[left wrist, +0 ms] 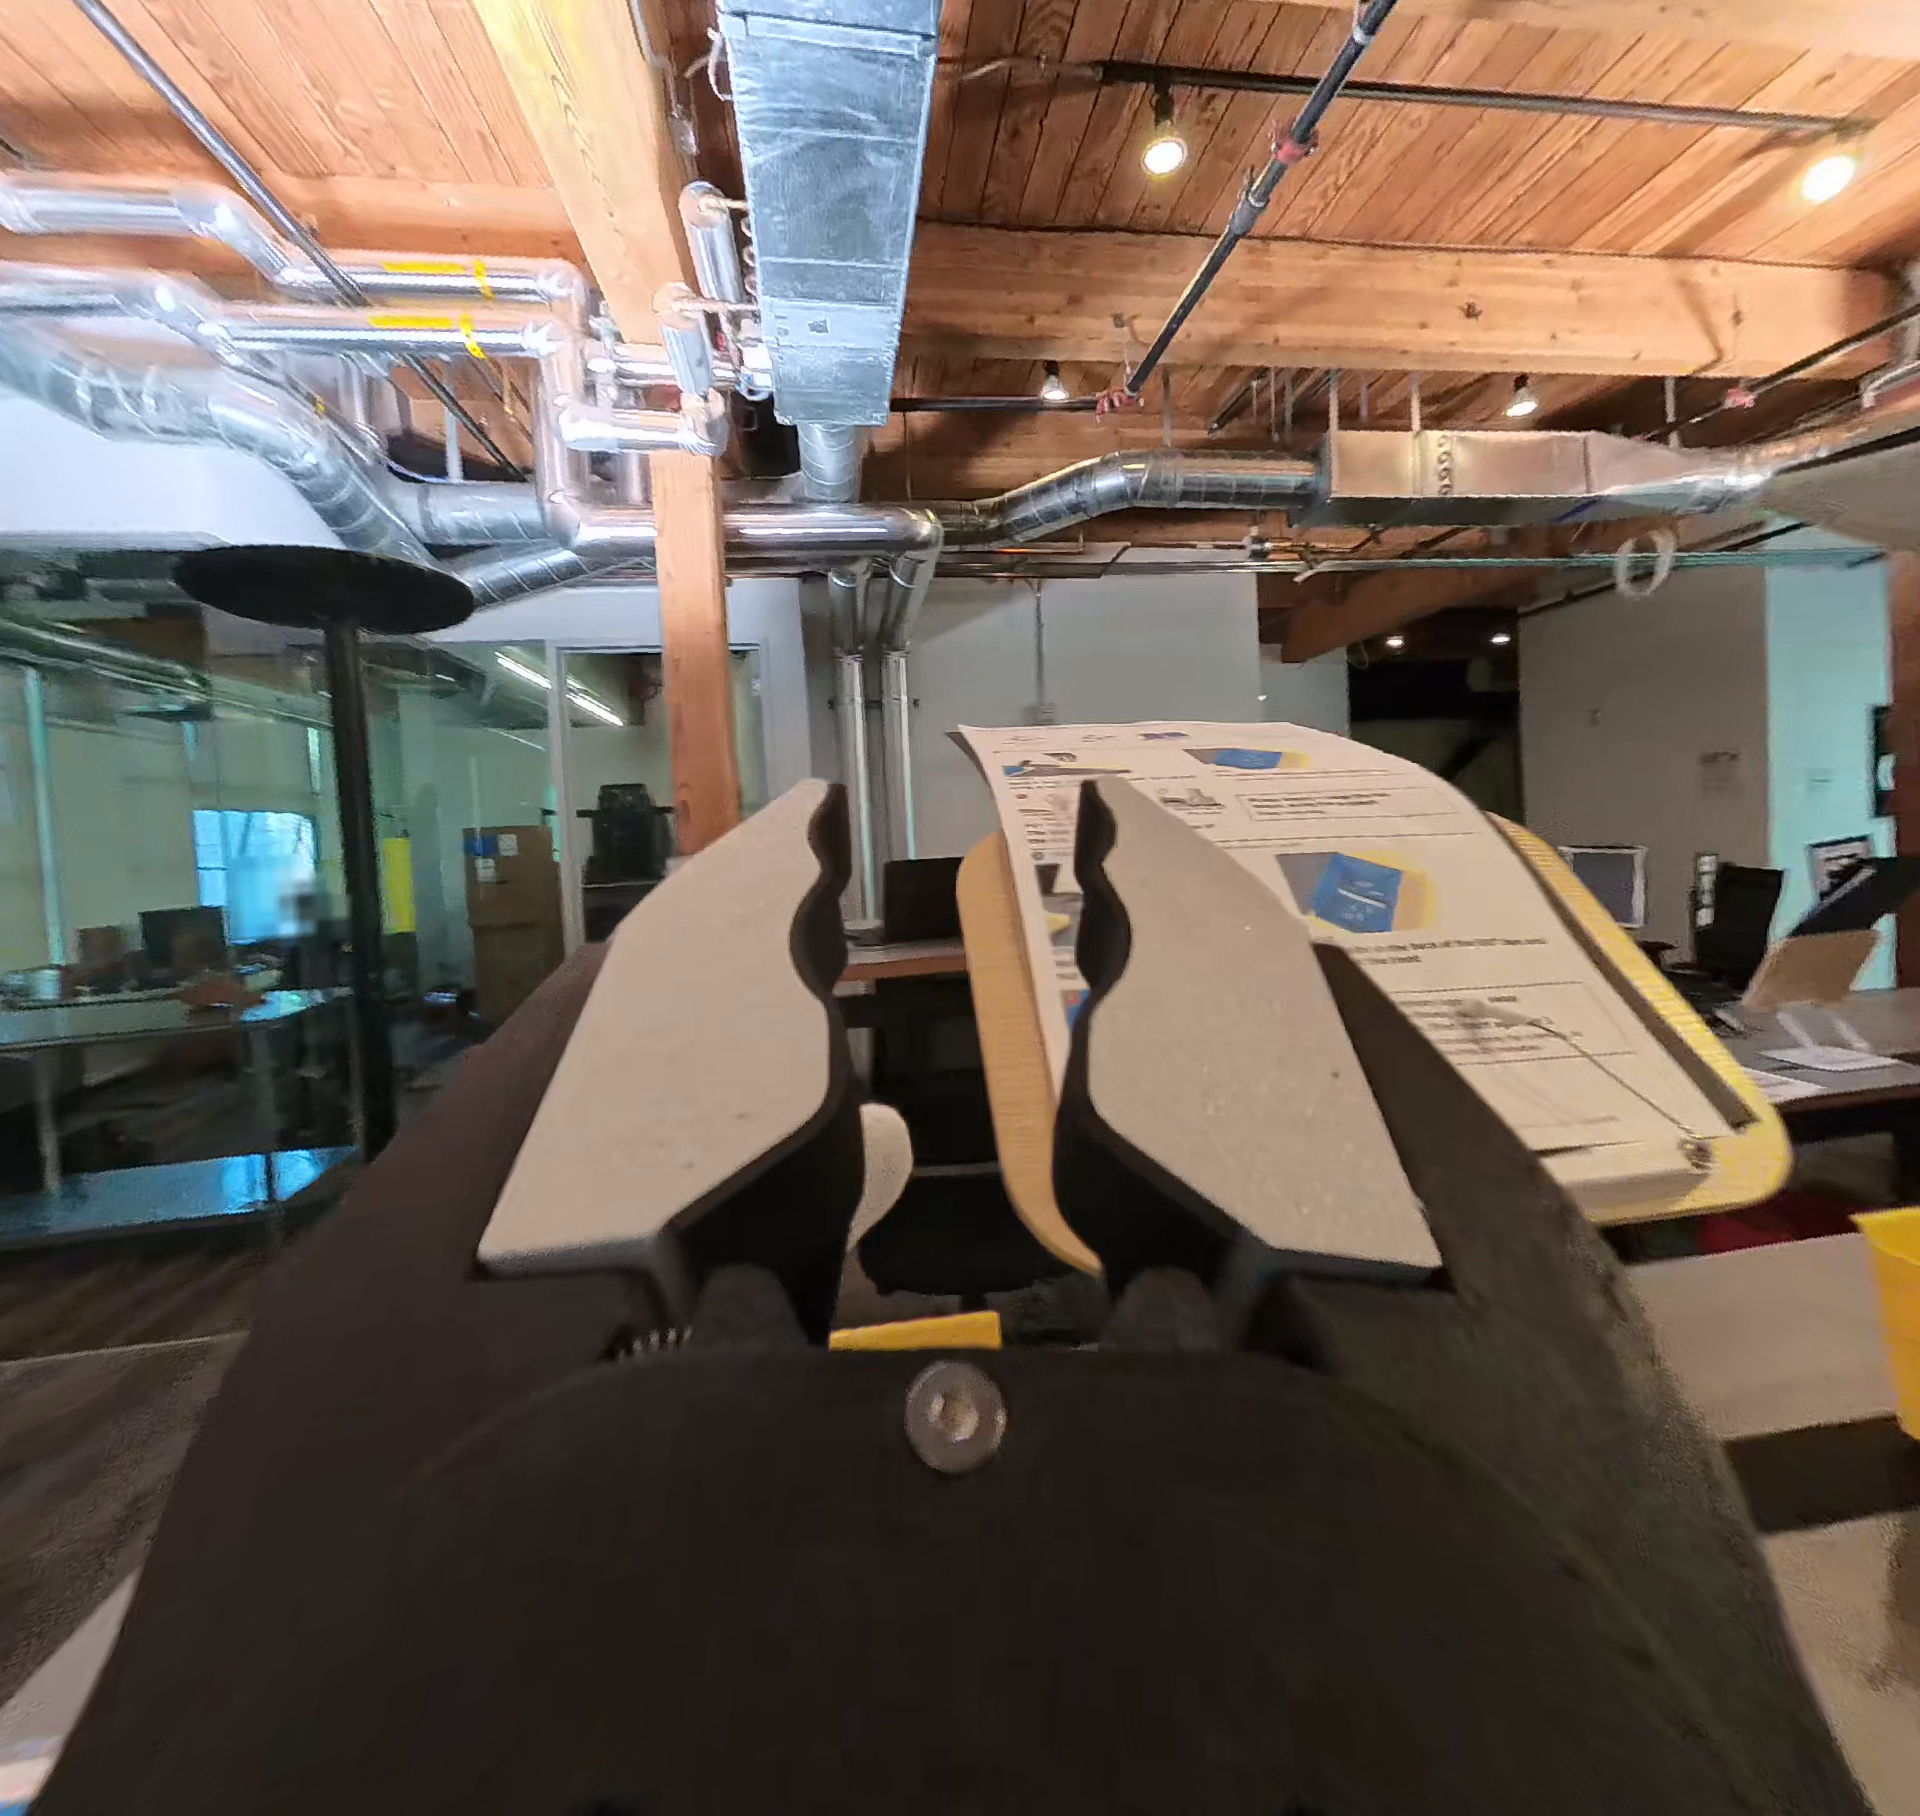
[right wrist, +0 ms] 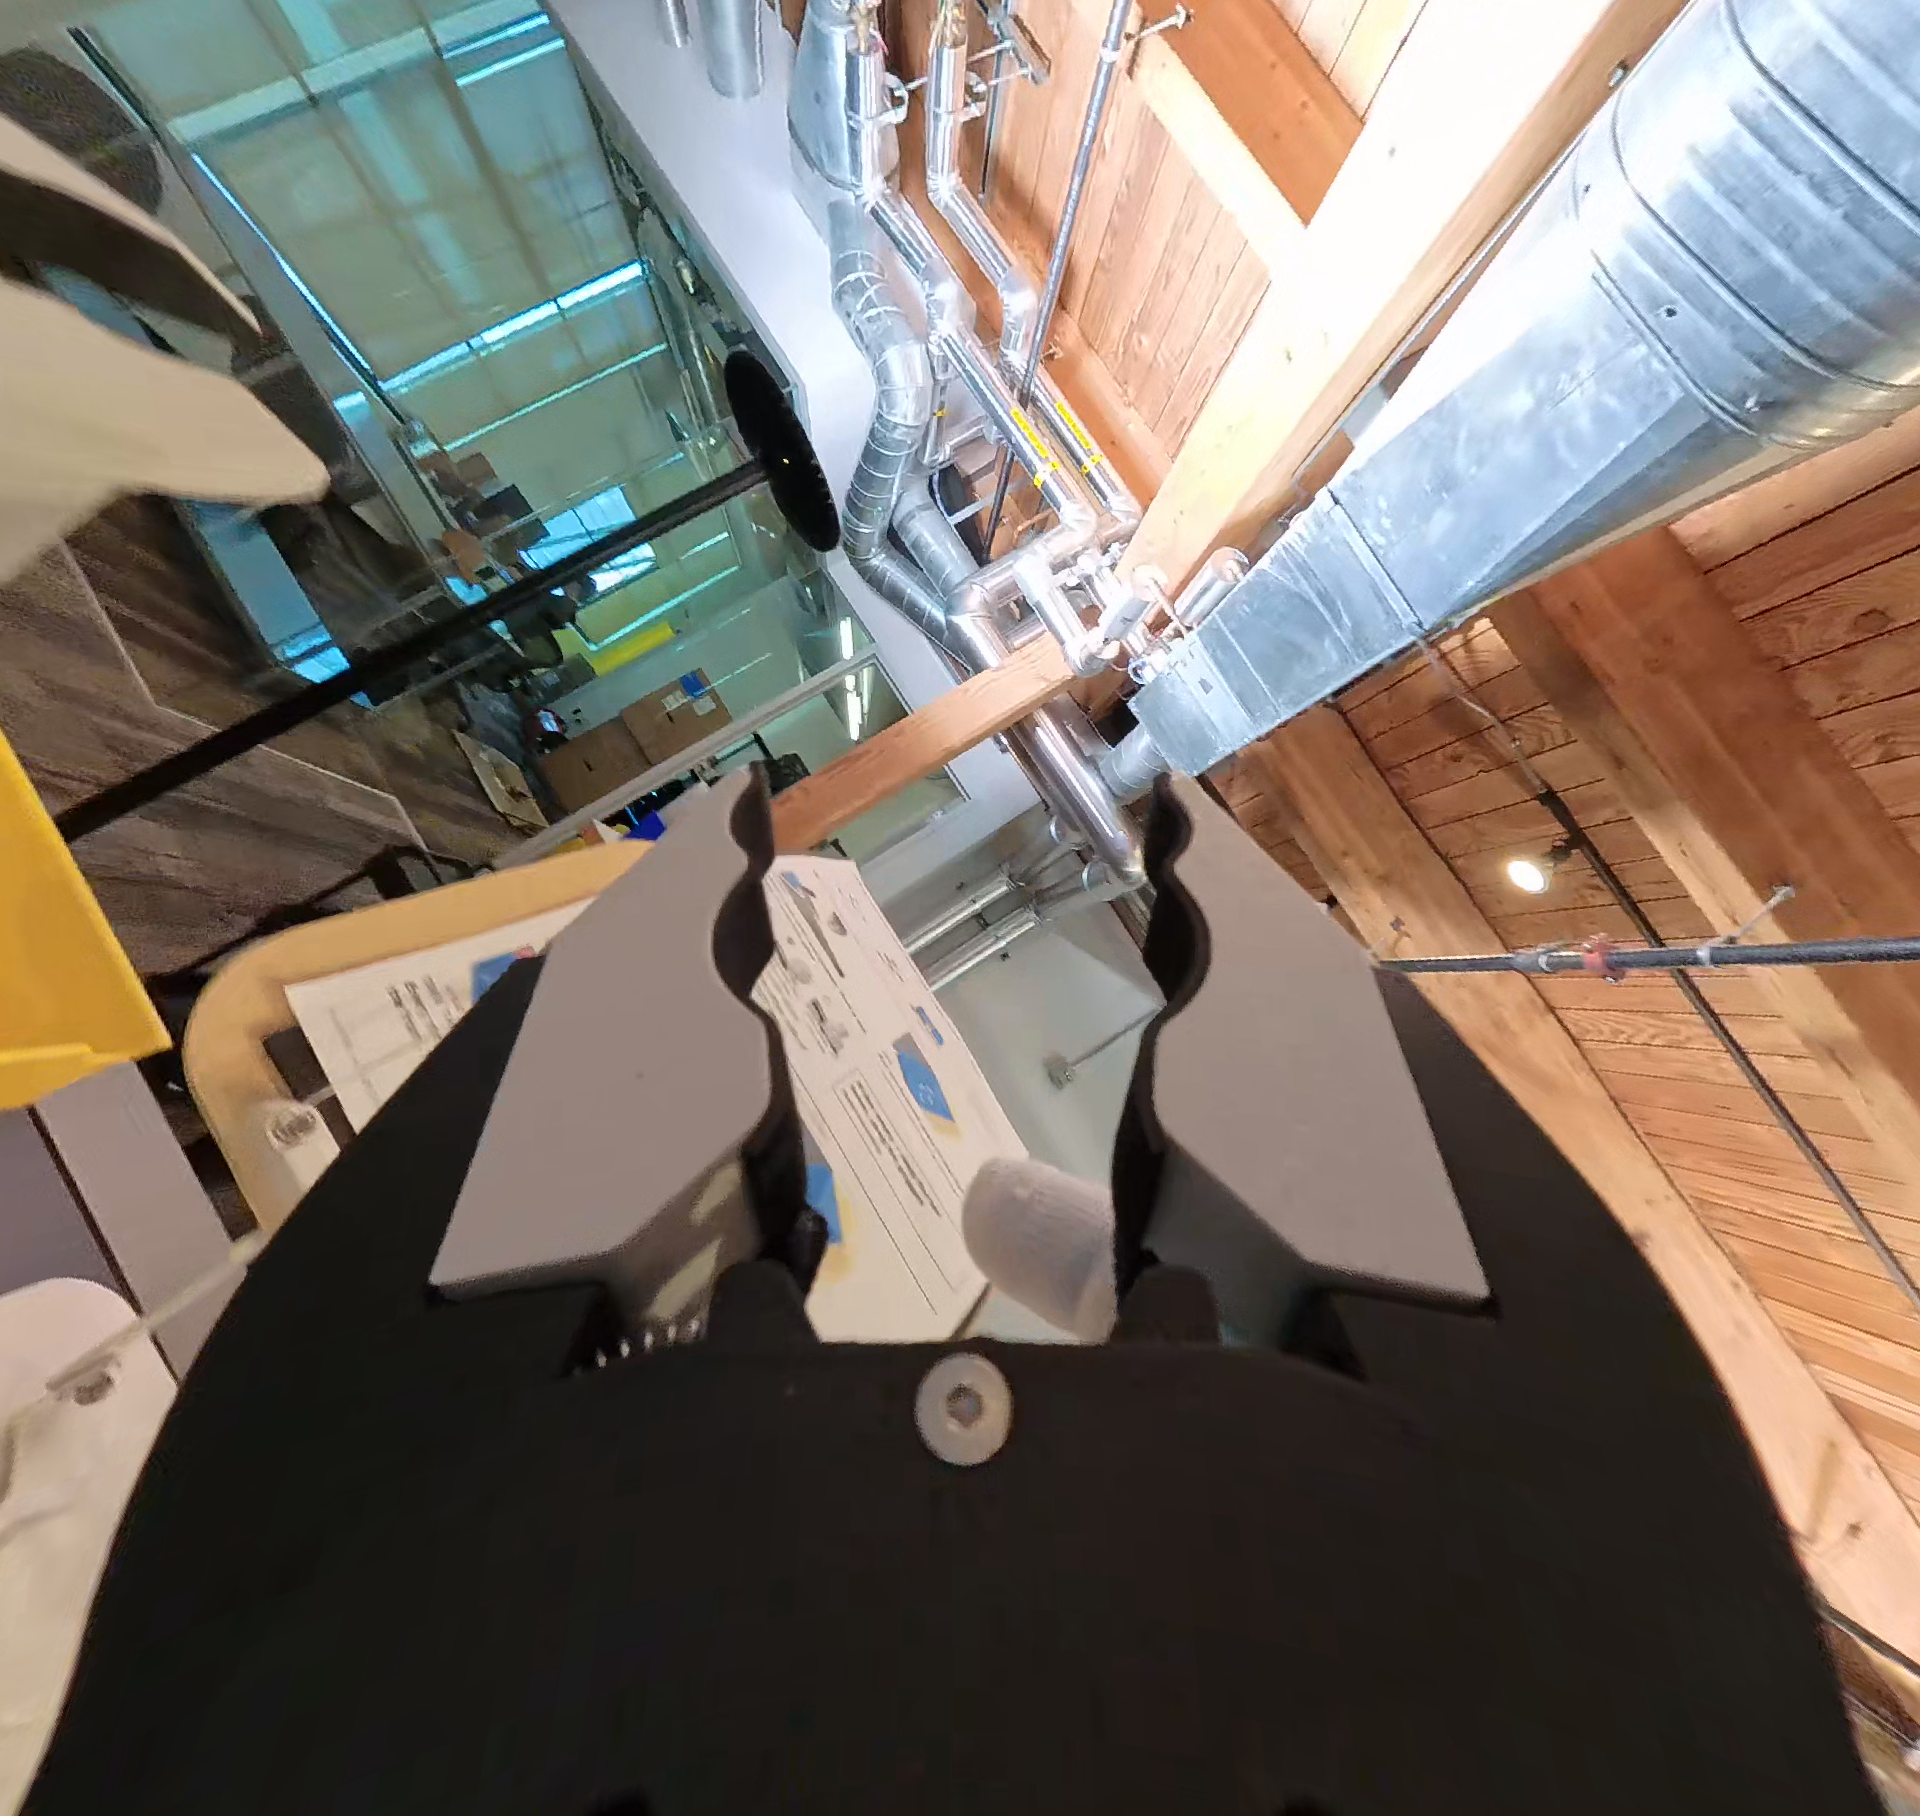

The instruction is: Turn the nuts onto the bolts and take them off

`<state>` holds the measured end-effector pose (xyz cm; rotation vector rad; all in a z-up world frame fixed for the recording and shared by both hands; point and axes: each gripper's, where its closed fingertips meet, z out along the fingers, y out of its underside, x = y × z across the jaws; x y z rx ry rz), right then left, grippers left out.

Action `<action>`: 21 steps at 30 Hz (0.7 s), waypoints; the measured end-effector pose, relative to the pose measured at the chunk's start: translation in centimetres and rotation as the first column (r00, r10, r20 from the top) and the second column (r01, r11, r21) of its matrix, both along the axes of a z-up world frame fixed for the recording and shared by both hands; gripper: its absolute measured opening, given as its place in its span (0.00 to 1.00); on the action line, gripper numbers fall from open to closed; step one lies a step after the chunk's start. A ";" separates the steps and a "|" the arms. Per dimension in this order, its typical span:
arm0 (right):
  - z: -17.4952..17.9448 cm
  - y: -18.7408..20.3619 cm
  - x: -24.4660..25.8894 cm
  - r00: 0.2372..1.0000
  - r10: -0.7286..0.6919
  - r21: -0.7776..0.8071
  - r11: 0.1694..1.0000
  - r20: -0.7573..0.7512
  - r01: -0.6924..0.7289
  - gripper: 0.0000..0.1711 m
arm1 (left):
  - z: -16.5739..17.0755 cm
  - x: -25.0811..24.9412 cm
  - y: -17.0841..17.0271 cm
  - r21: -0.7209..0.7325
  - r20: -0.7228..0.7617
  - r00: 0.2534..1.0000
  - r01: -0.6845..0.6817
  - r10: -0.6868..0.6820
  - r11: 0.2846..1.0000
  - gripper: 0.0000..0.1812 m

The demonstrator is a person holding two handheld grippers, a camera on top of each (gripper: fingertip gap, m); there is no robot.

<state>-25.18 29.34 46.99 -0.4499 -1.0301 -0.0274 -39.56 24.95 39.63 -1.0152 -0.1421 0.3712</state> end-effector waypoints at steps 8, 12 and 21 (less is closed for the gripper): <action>-1.9 -3.8 -5.6 0.909 0.327 -0.162 0.942 0.258 -0.292 0.00 | 0.1 1.8 -0.8 0.064 -0.022 0.943 0.333 -0.332 0.941 0.04; -1.1 -4.1 -6.2 0.835 0.474 -0.262 0.874 0.279 -0.409 0.19 | 0.0 1.2 -2.2 0.117 -0.002 0.883 0.466 -0.469 0.877 0.00; 2.2 -1.7 -5.6 0.996 0.006 0.076 0.997 0.086 -0.013 0.00 | 0.7 0.3 -1.8 0.199 0.065 0.959 0.260 -0.277 0.945 0.11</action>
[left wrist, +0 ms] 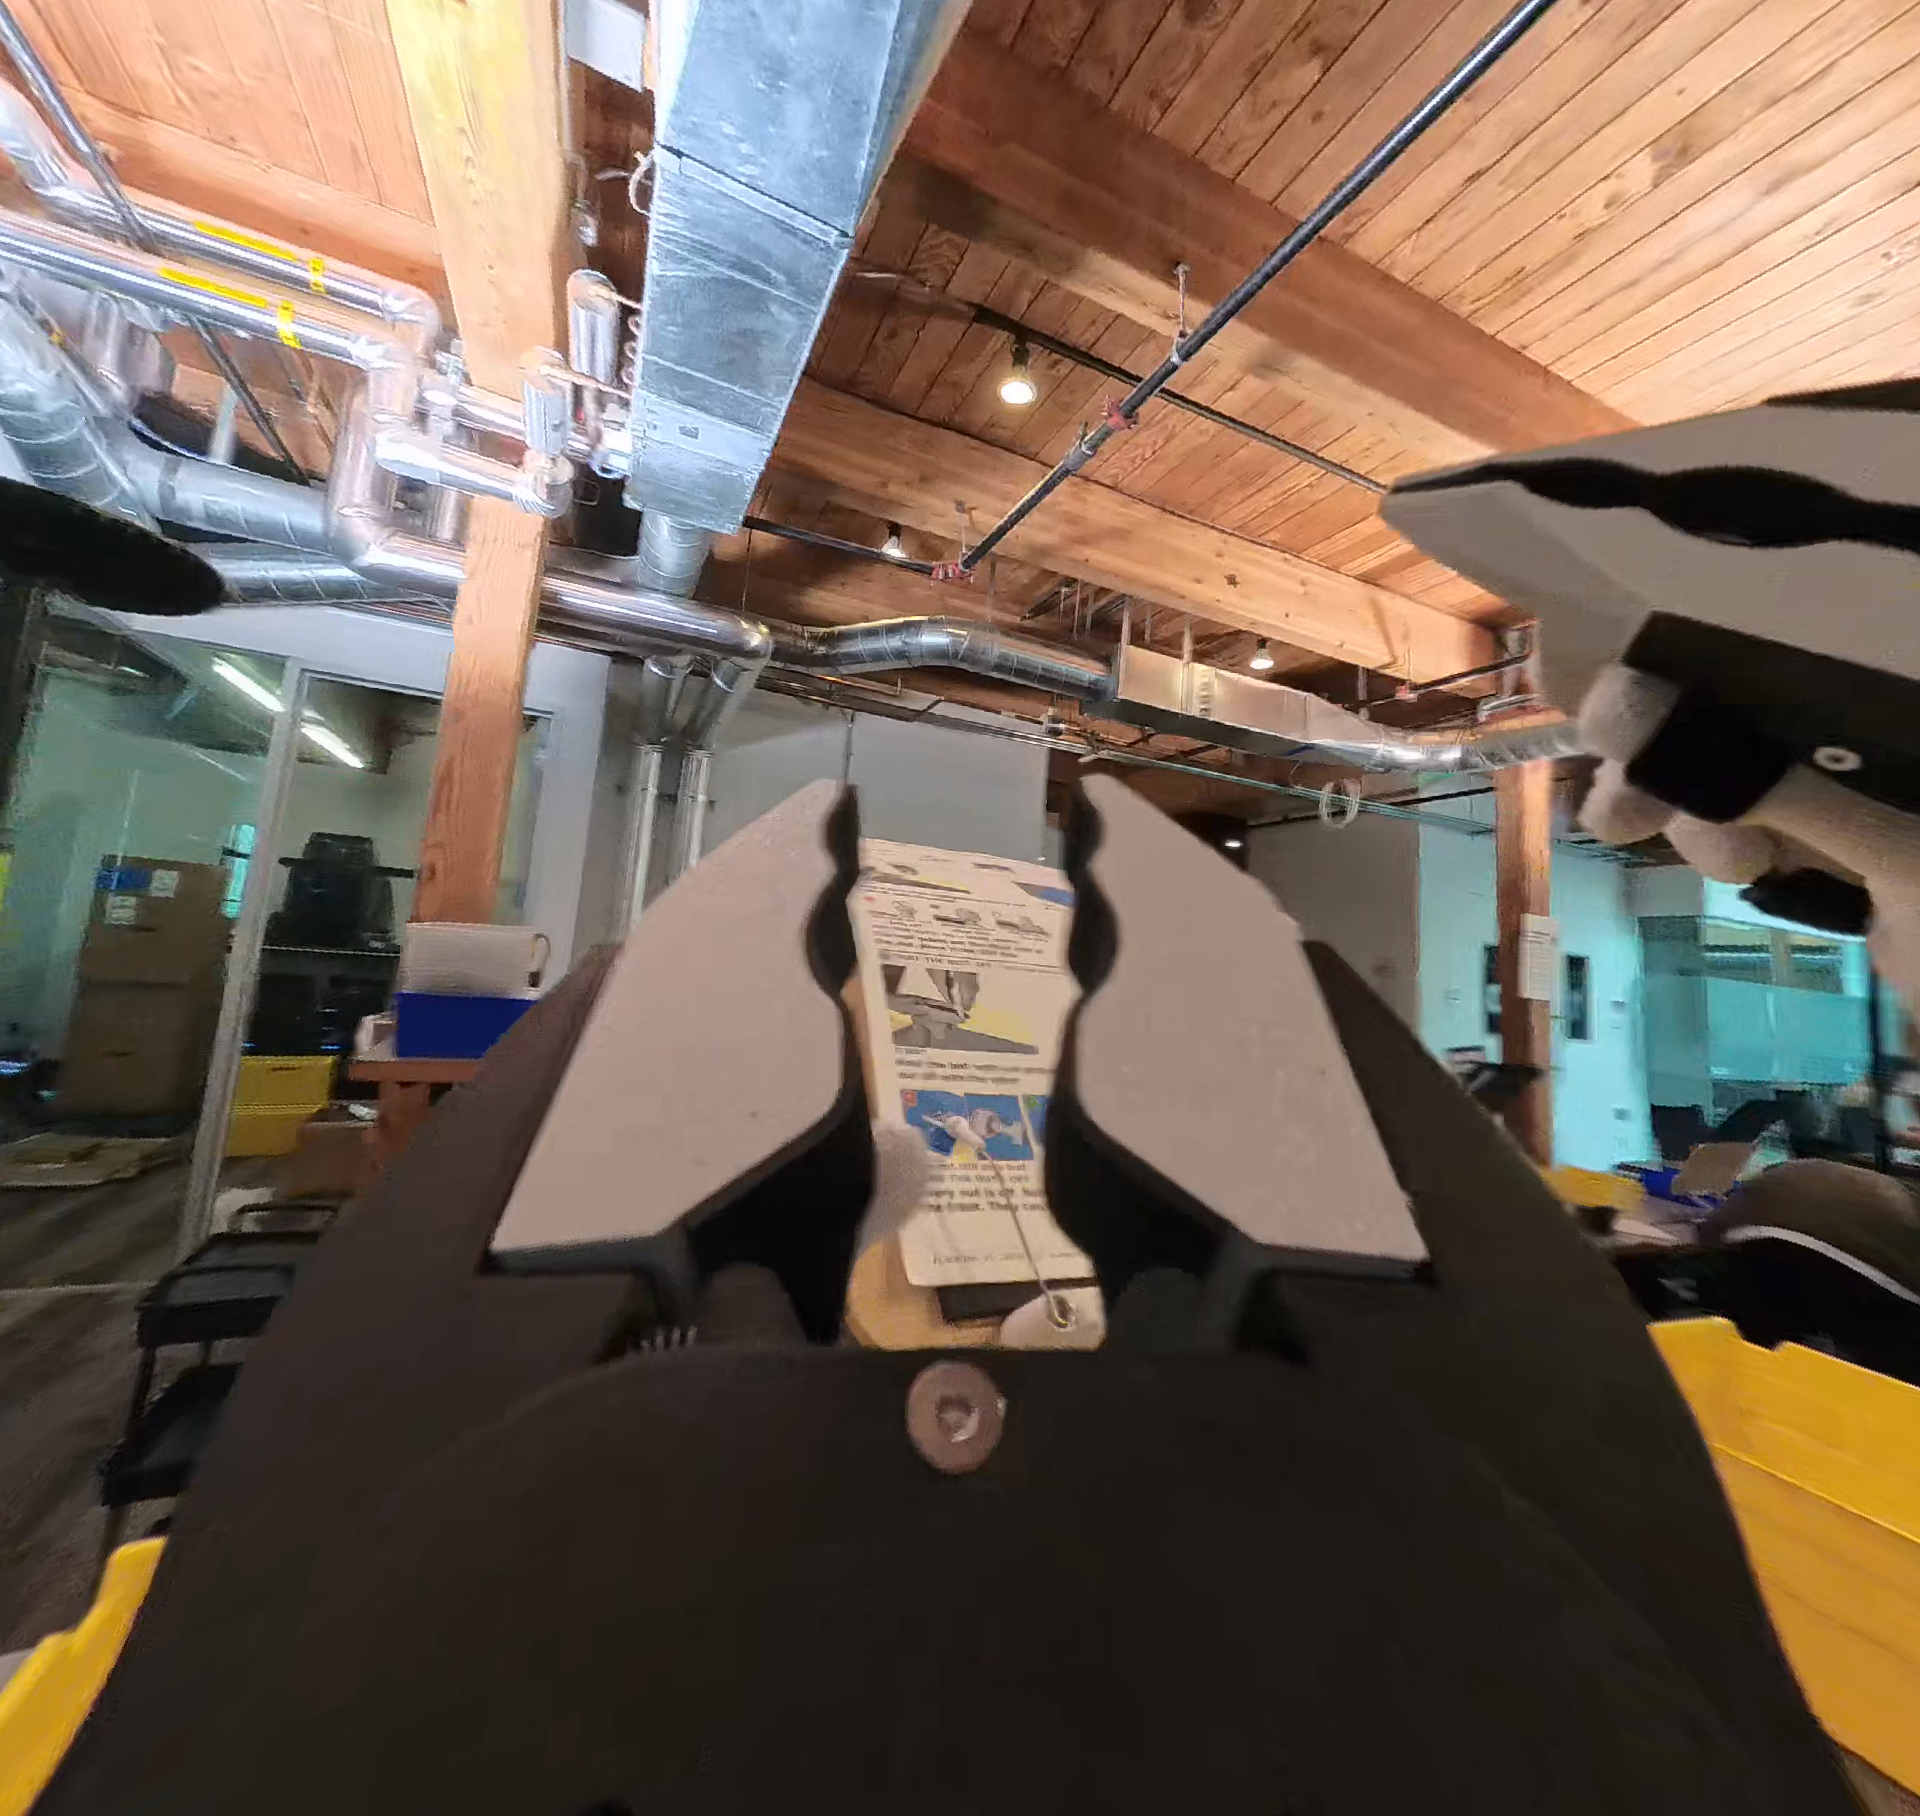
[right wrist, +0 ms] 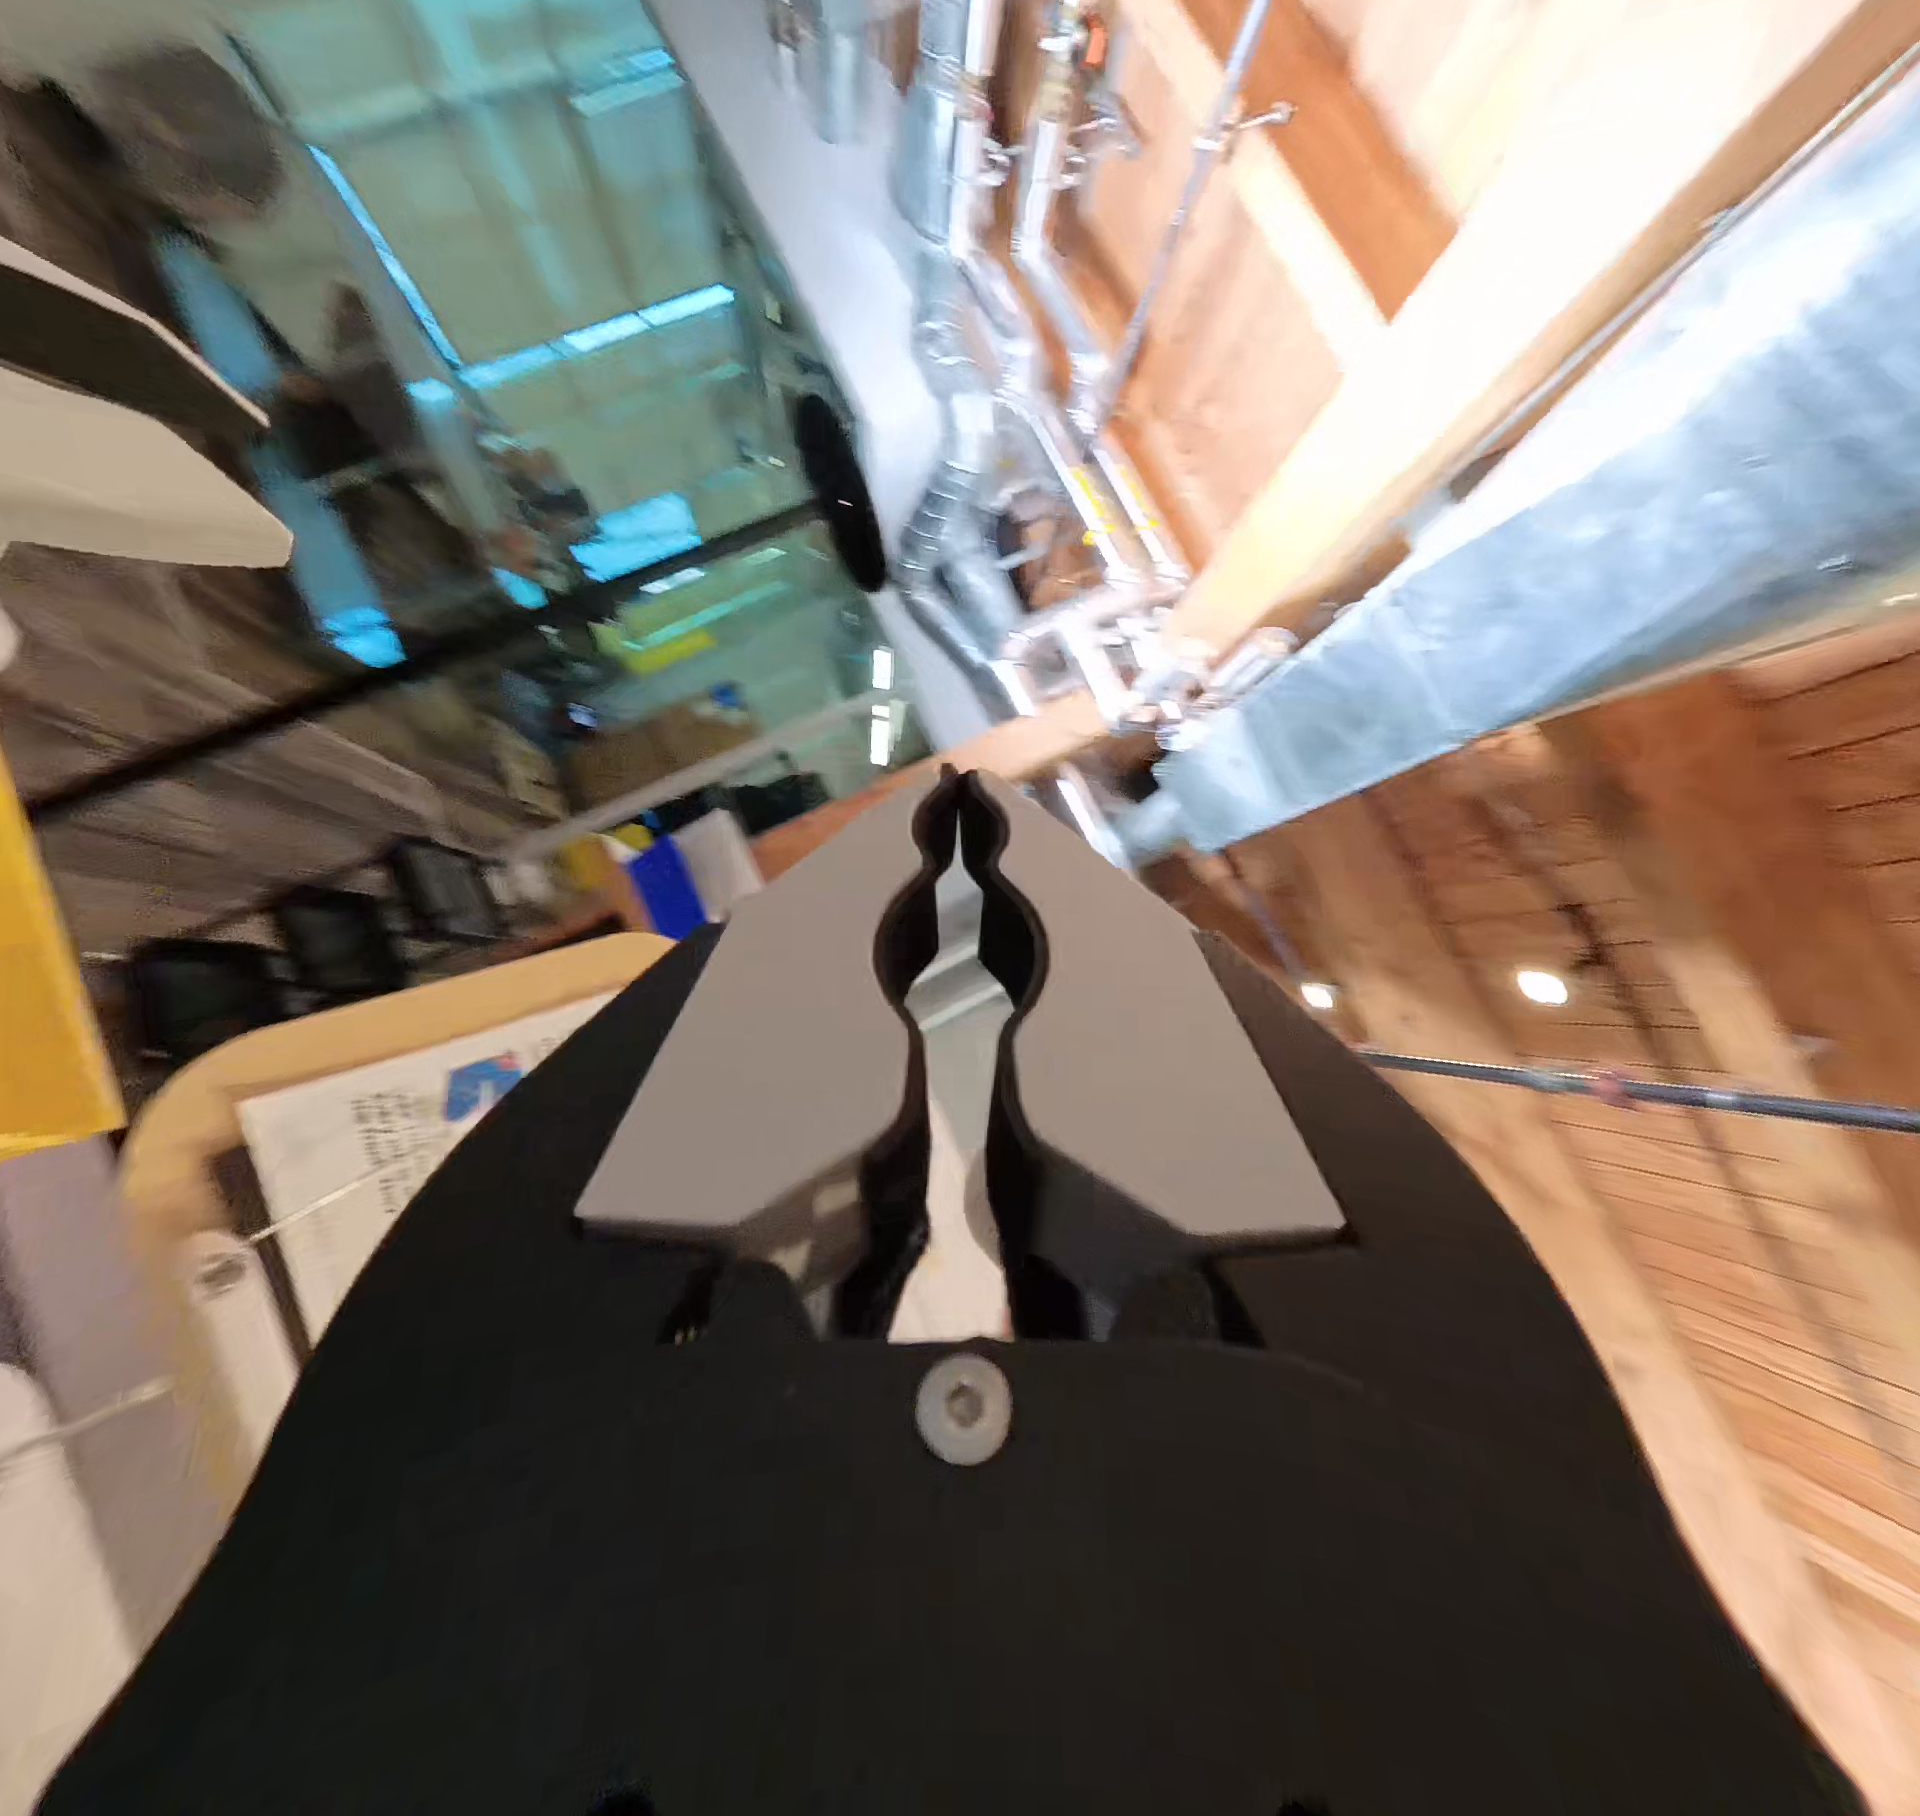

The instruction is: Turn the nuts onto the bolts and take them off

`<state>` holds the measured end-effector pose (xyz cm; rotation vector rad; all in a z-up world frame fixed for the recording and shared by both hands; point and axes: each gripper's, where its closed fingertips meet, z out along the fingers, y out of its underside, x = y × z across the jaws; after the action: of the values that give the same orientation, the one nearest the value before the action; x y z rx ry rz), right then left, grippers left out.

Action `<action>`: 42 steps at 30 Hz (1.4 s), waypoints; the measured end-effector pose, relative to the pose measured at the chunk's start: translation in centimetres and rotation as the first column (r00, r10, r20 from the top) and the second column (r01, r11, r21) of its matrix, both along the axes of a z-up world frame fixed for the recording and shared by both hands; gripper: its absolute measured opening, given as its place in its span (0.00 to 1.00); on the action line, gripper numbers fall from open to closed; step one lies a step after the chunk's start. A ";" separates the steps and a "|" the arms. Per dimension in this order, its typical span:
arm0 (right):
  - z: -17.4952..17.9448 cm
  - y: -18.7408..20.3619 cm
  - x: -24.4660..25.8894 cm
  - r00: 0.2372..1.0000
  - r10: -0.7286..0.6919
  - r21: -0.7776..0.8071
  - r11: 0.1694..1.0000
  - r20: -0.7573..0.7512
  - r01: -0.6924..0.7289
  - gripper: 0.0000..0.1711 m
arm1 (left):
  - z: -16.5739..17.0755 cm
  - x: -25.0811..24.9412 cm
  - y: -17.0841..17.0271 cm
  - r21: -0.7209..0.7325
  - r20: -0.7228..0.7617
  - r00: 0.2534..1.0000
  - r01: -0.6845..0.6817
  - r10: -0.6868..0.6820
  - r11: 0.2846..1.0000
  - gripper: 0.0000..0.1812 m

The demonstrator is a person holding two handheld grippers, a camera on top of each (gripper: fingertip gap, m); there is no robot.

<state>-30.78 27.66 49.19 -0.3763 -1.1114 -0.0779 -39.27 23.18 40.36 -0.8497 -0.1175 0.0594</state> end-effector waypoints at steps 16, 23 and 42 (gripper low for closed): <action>2.1 -0.2 -2.5 0.990 -0.132 0.062 0.990 0.057 0.128 0.14 | -2.5 2.7 3.6 -0.040 0.155 0.988 0.012 -0.005 0.999 0.06; 3.5 -1.3 -3.6 0.997 -0.049 0.037 0.998 -0.057 0.051 0.22 | -3.1 0.7 3.2 -0.034 0.222 0.975 -0.019 0.026 0.999 0.06; 3.6 -2.6 -3.0 0.991 -0.026 0.122 0.992 -0.130 0.042 0.00 | -3.3 -1.2 2.3 -0.039 0.263 0.959 -0.096 0.103 0.995 0.06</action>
<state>-33.74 25.02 52.80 -0.2847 -0.9675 -0.1507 -40.50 25.48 37.05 -0.8742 -0.4117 0.0419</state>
